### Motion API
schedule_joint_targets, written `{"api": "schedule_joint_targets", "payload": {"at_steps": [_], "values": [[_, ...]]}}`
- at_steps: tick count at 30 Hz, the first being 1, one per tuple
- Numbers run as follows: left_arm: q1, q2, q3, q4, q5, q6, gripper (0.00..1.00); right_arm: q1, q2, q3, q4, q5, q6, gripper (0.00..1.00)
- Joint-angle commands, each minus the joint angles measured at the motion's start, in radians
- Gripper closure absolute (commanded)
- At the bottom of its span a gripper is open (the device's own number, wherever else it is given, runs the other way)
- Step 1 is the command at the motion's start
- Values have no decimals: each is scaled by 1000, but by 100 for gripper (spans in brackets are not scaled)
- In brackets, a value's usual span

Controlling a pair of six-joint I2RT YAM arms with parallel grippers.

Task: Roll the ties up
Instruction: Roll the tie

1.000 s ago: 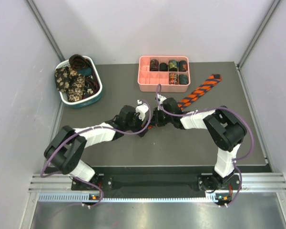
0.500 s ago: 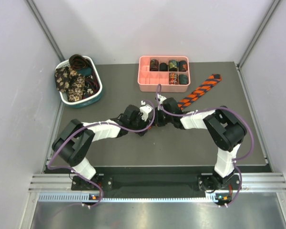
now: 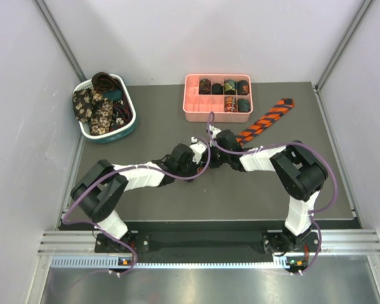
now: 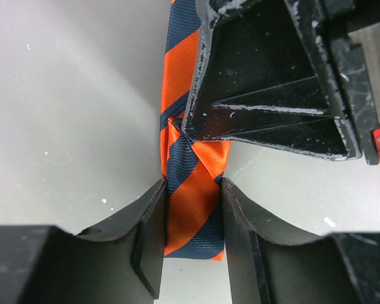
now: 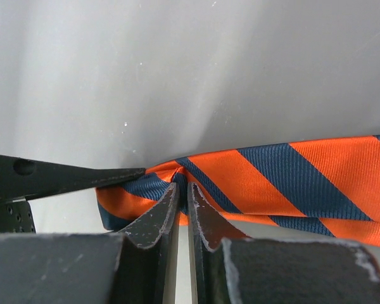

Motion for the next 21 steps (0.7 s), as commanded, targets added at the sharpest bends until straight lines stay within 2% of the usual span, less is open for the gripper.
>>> {"api": "schedule_joint_targets", "payload": {"at_steps": [1, 9, 13, 21], "values": [[-33, 28, -8, -53, 13, -72, 57, -13, -1, 33, 12, -17, -16, 92], [-96, 21, -13, -56, -10, -122, 57, -9, -38, 13, -40, -64, -48, 92], [-116, 16, -8, -56, -50, -153, 57, -9, -79, -30, -25, -60, -42, 90], [-136, 12, -3, -60, -45, -188, 58, 4, -92, -13, -100, -38, -65, 89]]}}
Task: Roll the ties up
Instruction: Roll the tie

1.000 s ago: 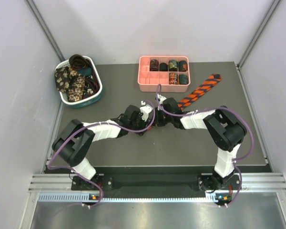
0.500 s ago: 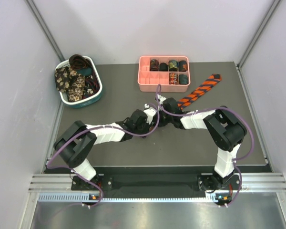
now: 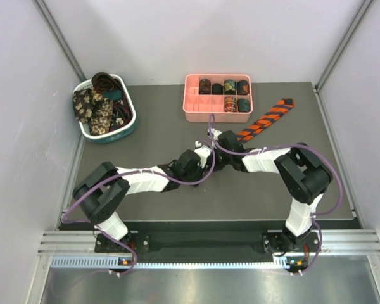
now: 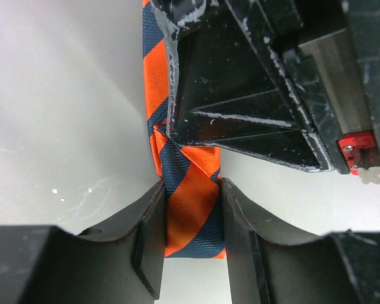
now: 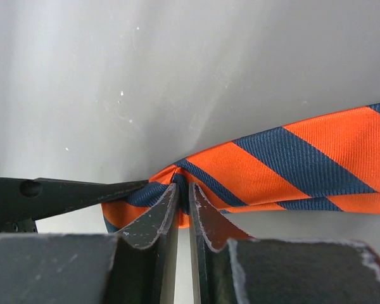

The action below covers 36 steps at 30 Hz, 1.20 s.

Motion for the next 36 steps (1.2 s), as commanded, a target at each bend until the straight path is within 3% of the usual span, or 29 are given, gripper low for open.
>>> {"api": "schedule_joint_targets", "payload": {"at_steps": [1, 9, 17, 20, 36], "values": [[-29, 12, -2, -55, 53, -58, 58, 4, -50, 11, -31, -4, -34, 89], [-46, 8, -14, -58, 57, -72, 58, 4, -55, 12, -71, -7, -57, 87], [-48, -13, 19, -79, 26, -12, 36, 6, -80, -21, -70, -10, -50, 87], [-46, -8, 50, -120, 17, 23, 34, 7, -80, -31, -64, -11, -46, 87], [-32, 105, 162, -104, -23, 51, 42, 9, -73, -39, -39, -27, -19, 87]]}}
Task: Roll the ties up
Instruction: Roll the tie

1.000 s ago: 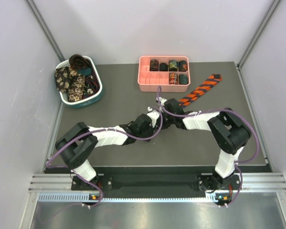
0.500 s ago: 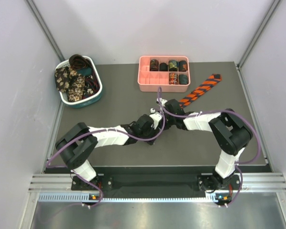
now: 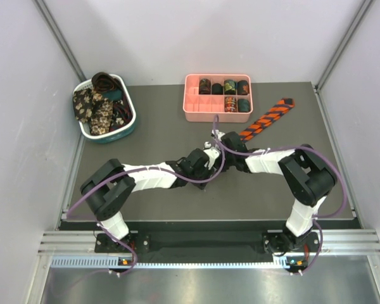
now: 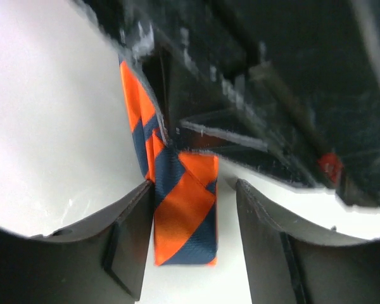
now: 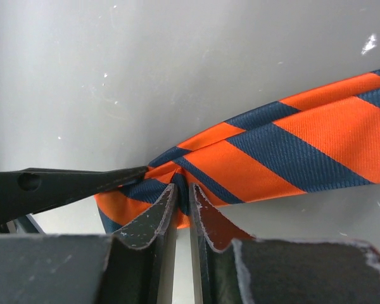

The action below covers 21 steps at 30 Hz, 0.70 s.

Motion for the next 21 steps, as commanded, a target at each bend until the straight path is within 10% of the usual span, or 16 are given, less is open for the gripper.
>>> {"api": "schedule_joint_targets", "payload": {"at_steps": [1, 21], "values": [[12, 51, 42, 45, -17, 1, 43, 20, -31, -7, 25, -28, -38, 87], [38, 46, -13, 27, 77, -43, 66, -50, -120, 37, -66, 19, -48, 58]]}}
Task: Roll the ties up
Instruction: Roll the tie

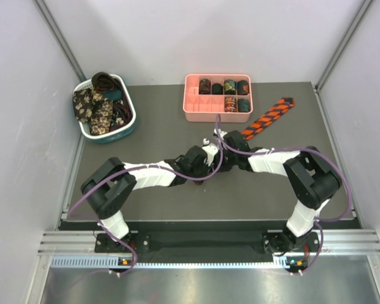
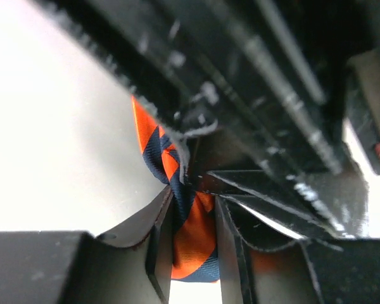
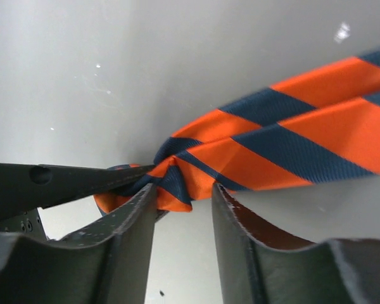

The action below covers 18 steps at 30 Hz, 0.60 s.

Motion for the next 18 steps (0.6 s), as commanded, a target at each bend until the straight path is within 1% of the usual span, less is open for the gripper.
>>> {"api": "schedule_joint_targets", "payload": {"at_steps": [1, 6, 10, 12, 13, 16, 17, 18], "values": [[4, 29, -16, -46, 26, -32, 66, -34, -84, 42, -19, 20, -9, 56], [6, 40, -12, -76, 20, -40, 67, -89, -127, 41, -23, 14, -5, 54], [6, 48, 2, -102, 8, -47, 67, -107, -187, -12, -20, 41, -19, 55], [6, 54, 11, -116, 5, -53, 67, -110, -237, -77, 20, 52, -31, 59], [7, 58, 25, -139, 6, -56, 67, -109, -256, -129, 31, 61, -31, 59], [9, 68, 53, -173, 11, -61, 66, -106, -340, -215, 92, 84, -32, 60], [10, 69, 60, -194, 14, -63, 66, -94, -394, -275, 103, 96, -34, 59], [12, 71, 65, -201, 20, -63, 66, -85, -421, -301, 112, 128, -37, 59]]}}
